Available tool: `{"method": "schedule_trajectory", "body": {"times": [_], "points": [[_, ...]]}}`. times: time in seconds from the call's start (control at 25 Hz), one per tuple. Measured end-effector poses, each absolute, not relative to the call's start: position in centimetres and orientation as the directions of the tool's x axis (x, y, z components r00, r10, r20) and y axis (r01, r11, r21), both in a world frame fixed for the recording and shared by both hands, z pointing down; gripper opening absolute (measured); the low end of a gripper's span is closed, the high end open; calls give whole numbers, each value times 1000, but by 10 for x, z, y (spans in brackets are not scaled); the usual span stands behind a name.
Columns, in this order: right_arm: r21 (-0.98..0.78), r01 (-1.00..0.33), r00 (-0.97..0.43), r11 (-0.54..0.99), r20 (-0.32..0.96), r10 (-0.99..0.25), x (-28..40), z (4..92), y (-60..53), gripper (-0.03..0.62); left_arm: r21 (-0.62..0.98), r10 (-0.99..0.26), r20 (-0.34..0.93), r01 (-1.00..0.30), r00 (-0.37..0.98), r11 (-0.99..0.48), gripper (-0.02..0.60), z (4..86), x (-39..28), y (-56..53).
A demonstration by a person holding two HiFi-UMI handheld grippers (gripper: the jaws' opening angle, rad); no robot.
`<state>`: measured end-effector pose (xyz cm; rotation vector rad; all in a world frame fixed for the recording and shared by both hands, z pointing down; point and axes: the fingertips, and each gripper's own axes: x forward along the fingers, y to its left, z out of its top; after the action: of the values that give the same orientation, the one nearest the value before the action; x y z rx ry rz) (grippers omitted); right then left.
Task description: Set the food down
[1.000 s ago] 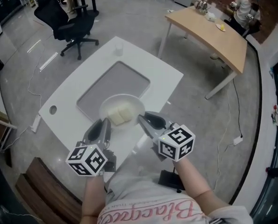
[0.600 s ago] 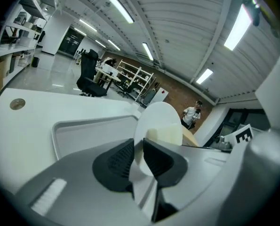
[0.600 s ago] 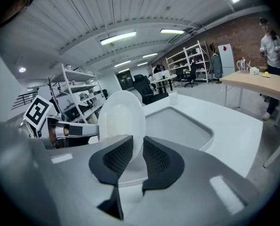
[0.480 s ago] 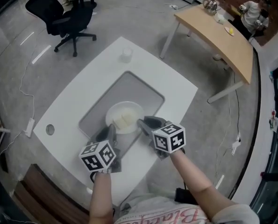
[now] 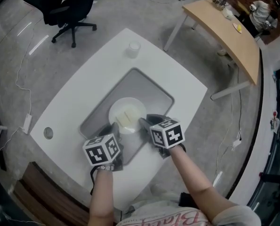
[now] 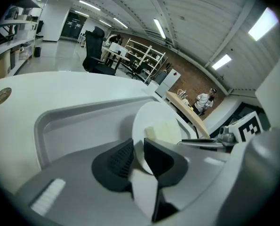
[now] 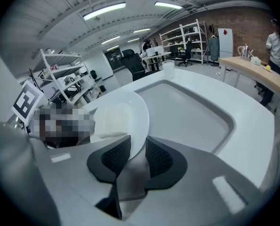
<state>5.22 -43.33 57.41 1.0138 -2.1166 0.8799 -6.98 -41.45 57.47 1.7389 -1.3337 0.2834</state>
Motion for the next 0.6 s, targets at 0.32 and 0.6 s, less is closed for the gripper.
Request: {"method": "schedule_trajectory", "body": {"times": [0.32, 0.6], "points": [[-213, -867, -432, 451, 773, -465, 55, 577, -440, 110, 400, -604, 728, -916, 323, -7, 103, 586, -70, -417], [-133, -915, -351, 380, 724, -594, 75, 564, -447, 118, 322, -639, 728, -947, 249, -2, 208, 575, -77, -422]]}}
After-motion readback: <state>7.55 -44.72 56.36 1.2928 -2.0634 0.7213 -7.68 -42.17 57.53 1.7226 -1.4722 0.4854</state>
